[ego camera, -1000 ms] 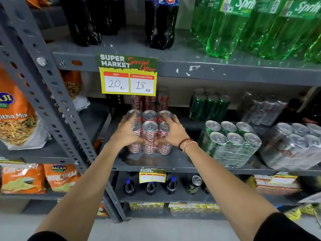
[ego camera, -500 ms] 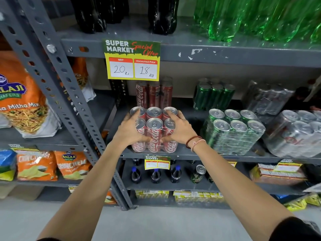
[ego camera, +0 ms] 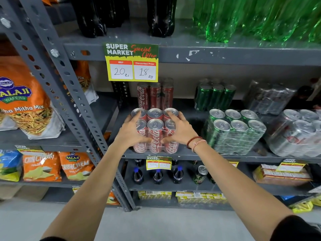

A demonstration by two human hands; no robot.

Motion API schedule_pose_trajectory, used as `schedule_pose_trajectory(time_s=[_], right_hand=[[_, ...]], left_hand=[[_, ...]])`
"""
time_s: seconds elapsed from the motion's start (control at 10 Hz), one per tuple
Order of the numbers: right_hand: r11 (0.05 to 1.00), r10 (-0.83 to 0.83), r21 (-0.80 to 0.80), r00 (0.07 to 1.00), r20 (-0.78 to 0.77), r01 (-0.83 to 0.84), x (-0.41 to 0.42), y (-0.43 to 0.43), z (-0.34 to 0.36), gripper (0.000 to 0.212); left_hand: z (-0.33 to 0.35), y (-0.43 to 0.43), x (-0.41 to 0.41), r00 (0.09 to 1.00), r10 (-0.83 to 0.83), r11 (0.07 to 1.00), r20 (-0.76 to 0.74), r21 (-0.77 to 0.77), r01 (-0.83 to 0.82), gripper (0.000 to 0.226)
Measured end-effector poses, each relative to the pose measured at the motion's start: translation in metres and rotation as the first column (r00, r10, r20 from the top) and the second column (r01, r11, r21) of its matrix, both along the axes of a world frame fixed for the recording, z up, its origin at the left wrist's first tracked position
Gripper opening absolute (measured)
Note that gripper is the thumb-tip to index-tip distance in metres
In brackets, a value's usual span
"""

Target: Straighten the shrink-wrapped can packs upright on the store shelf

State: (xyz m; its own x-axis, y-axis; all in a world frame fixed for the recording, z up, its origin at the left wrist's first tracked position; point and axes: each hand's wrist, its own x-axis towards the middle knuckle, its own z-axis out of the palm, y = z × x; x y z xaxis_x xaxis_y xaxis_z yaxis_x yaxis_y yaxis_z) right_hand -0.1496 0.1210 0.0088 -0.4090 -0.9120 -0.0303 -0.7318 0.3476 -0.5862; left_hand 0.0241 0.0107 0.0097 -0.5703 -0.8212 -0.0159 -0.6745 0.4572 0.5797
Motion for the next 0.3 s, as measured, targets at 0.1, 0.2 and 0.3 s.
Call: schedule_pose_trajectory(time_s=[0.1, 0.2, 0.3], right_hand=[[1.000, 0.009, -0.025, 0.999, -0.041, -0.010, 0.004, 0.006, 0.001, 0.110], [0.991, -0.010, -0.136, 0.996, -0.091, -0.003, 0.015, 0.019, 0.013, 0.083], [0.940, -0.055, -0.340, 0.993, -0.100, 0.018, 0.018, 0.035, 0.032, 0.041]], left_hand=[[-0.001, 0.002, 0.001, 1.000, -0.005, 1.000, 0.008, 0.017, 0.005, 0.122], [0.005, 0.013, 0.004, 0.998, -0.027, 0.996, 0.052, -0.081, 0.031, 0.107], [0.020, 0.022, 0.004, 0.997, -0.078, 0.964, -0.023, -0.255, 0.069, 0.077]])
